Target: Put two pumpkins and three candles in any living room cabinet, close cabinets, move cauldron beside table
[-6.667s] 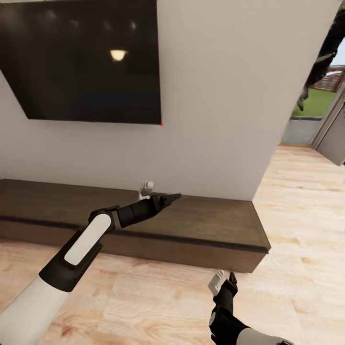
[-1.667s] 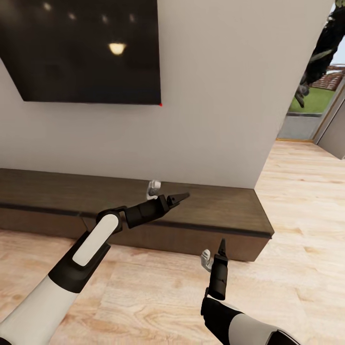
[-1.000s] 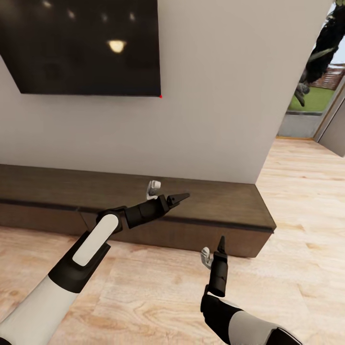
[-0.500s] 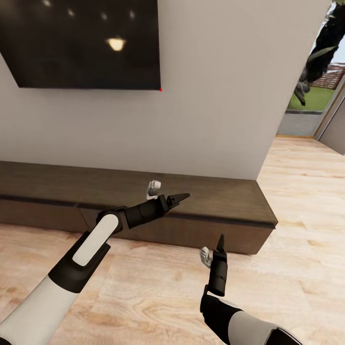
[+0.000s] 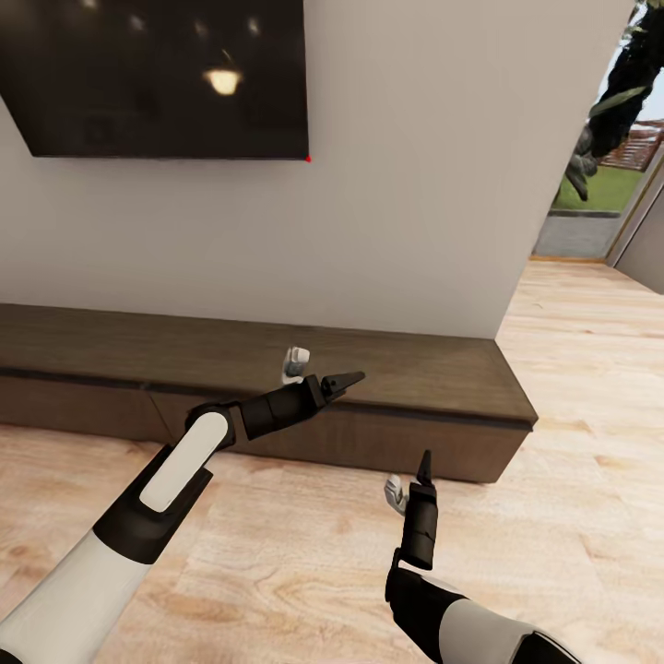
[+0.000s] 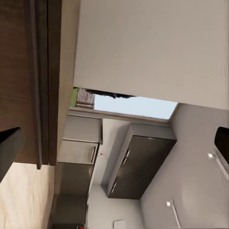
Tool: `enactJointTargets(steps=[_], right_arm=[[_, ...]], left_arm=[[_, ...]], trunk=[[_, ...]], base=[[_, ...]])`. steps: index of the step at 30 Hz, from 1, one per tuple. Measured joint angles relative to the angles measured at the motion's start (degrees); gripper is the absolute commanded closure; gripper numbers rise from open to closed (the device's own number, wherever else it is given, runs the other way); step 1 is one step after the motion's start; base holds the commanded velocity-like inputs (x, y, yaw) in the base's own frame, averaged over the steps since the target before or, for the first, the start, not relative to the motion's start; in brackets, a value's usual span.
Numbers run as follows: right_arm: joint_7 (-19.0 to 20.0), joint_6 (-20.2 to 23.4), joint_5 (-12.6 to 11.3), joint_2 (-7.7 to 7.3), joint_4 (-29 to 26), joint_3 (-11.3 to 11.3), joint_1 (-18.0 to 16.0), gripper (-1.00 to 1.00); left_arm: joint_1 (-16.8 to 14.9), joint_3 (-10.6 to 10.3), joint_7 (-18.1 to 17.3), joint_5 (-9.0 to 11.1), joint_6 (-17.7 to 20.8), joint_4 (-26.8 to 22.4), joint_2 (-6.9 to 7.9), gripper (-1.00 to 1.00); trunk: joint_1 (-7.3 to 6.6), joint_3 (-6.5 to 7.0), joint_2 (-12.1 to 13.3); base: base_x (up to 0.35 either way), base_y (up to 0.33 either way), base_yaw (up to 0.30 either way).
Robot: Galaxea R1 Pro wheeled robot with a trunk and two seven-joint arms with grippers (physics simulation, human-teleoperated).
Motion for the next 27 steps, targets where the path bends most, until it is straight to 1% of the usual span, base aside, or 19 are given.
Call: enactJointTargets(steps=[15, 18, 19, 21, 24, 26, 27], right_arm=[[-0.68, 0.12, -0.06, 0.0, -0.42, -0.09, -0.05, -1.0], [-0.73, 0.08, -0.12, 0.0, -1.49, -0.06, -0.05, -1.0], [-0.82, 0.03, -0.41, 0.0, -3.19, -0.06, -0.05, -1.0], [-1.01, -0.04, -0.67, 0.0, -4.08, -0.18, -0.05, -1.0], [-3.0, -0.09, -0.89, 0.0, -5.17, -0.31, -0.05, -1.0], [-5.27, 0.04, -1.09, 0.0, -6.35, -0.43, -0.05, -1.0], [-5.82, 0.1, -1.17, 0.0, -6.62, -0.47, -0.05, -1.0]], left_arm=[[0.0, 0.0, 0.0, 0.01, 0.0, -0.01, 0.0, -1.0], [0.0, 0.0, 0.0, 0.0, 0.0, -0.01, 0.0, -1.0], [0.0, 0.0, 0.0, 0.0, 0.0, -0.01, 0.0, -1.0], [0.0, 0.0, 0.0, -0.01, 0.0, 0.0, 0.0, -1.0], [0.0, 0.0, 0.0, -0.01, 0.0, -0.01, 0.0, -1.0], [0.0, 0.0, 0.0, 0.0, 0.0, -0.01, 0.0, -1.0], [0.0, 0.0, 0.0, 0.02, 0.0, -0.01, 0.0, -1.0]], trunk=[[3.26, -2.7, -5.95], [3.35, -3.36, -6.0], [3.37, -3.58, -6.02], [3.43, -4.03, -6.04], [3.5, -4.69, -6.08], [3.55, -5.13, -6.11], [3.58, -5.36, -6.12]], base=[[0.0, 0.0, 0.0], [0.0, 0.0, 0.0], [0.0, 0.0, 0.0], [0.0, 0.0, 0.0], [0.0, 0.0, 0.0], [0.0, 0.0, 0.0], [0.0, 0.0, 0.0]])
